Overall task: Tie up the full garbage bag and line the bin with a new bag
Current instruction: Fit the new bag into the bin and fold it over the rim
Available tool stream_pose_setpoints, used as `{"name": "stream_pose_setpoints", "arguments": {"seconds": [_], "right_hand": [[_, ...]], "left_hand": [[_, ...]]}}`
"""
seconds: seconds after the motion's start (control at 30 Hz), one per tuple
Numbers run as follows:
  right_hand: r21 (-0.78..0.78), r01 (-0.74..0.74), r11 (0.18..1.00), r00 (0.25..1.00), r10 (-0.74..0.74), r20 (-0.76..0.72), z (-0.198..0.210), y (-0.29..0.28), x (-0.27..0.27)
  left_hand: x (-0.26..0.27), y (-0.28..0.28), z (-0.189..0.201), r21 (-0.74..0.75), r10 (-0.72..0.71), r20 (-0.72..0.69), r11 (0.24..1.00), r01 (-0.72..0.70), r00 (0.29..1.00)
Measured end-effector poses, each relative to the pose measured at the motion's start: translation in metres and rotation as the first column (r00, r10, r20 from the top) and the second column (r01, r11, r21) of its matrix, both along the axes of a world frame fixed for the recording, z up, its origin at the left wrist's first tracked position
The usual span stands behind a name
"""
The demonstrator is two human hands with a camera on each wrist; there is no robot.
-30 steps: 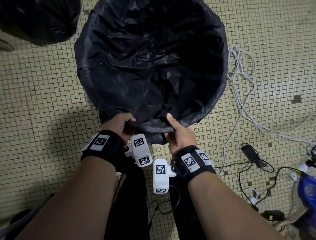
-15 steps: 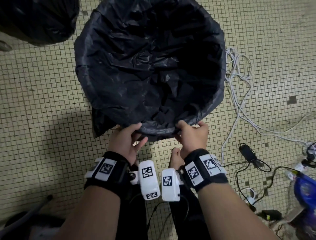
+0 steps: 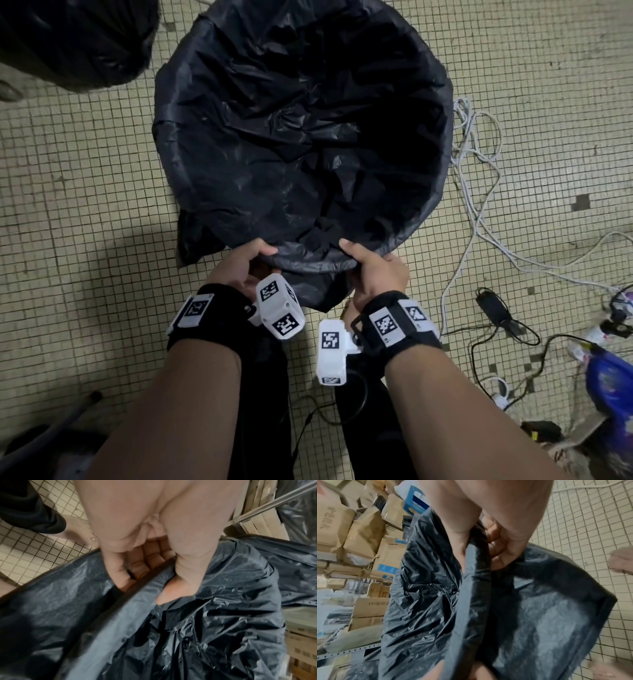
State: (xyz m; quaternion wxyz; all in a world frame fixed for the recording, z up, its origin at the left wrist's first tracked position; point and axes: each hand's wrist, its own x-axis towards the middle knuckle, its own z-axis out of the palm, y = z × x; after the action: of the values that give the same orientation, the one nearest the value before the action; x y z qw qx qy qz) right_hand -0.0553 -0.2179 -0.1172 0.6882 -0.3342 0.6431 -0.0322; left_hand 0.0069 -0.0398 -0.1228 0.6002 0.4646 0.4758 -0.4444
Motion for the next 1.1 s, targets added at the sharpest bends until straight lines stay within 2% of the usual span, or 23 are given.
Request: {"name": "stream_pose_setpoints", "arguments": {"seconds": [0.07, 0.2, 0.3, 0.47, 0.7, 0.77, 0.83, 0.93, 1.0, 1.07, 1.1], "right_hand": [[-0.017, 0.056, 0.998, 0.998, -0.055, 0.03, -0.002, 0.007, -0.004], [-0.008, 0.077, 0.997, 0.994, -0.076, 0.083, -0.002, 0.018, -0.011], [0.127, 0.11, 0.986, 0.985, -0.125, 0.118, 0.0, 0.02, -0.014], [0.331, -0.01, 0.944, 0.979, -0.057, 0.193, 0.003, 0.017, -0.031], [0.434, 0.093, 0.896, 0.905, -0.258, 0.338, -0.004, 0.033, -0.036], [0.439, 0.083, 0.895, 0.901, -0.255, 0.35, -0.007, 0.037, -0.036], [0.429, 0.093, 0.898, 0.903, -0.258, 0.344, -0.009, 0.04, -0.039], [0.43, 0.169, 0.887, 0.91, -0.308, 0.279, -0.01, 0.039, -0.042], [0.452, 0.19, 0.872, 0.919, -0.319, 0.23, -0.007, 0.033, -0.039], [0.483, 0.15, 0.863, 0.948, -0.264, 0.176, -0.002, 0.023, -0.034], [0.447, 0.105, 0.888, 0.972, -0.187, 0.143, 0.001, 0.018, -0.03]], "left_hand": [[0.002, 0.005, 0.0, 0.0, -0.031, -0.013, 1.0, 0.031, 0.999], [0.005, 0.012, 0.002, 0.011, -0.028, -0.012, 1.0, 0.029, 1.0], [0.009, 0.014, 0.004, 0.032, -0.097, -0.026, 0.995, 0.098, 0.995], [0.025, 0.026, 0.006, 0.047, -0.23, -0.046, 0.971, 0.233, 0.972], [0.036, 0.032, 0.008, 0.105, -0.285, -0.031, 0.952, 0.287, 0.958], [0.034, 0.033, 0.01, 0.142, -0.235, -0.002, 0.962, 0.232, 0.972], [0.028, 0.032, 0.011, 0.139, -0.06, 0.078, 0.989, 0.049, 0.995], [0.015, 0.03, 0.01, 0.152, 0.209, 0.234, 0.957, -0.248, 0.949], [0.005, 0.029, 0.011, 0.218, 0.238, 0.351, 0.92, -0.327, 0.906], [-0.007, 0.025, 0.013, 0.281, 0.158, 0.392, 0.917, -0.282, 0.906], [-0.014, 0.021, 0.015, 0.273, 0.132, 0.366, 0.931, -0.242, 0.921]]}}
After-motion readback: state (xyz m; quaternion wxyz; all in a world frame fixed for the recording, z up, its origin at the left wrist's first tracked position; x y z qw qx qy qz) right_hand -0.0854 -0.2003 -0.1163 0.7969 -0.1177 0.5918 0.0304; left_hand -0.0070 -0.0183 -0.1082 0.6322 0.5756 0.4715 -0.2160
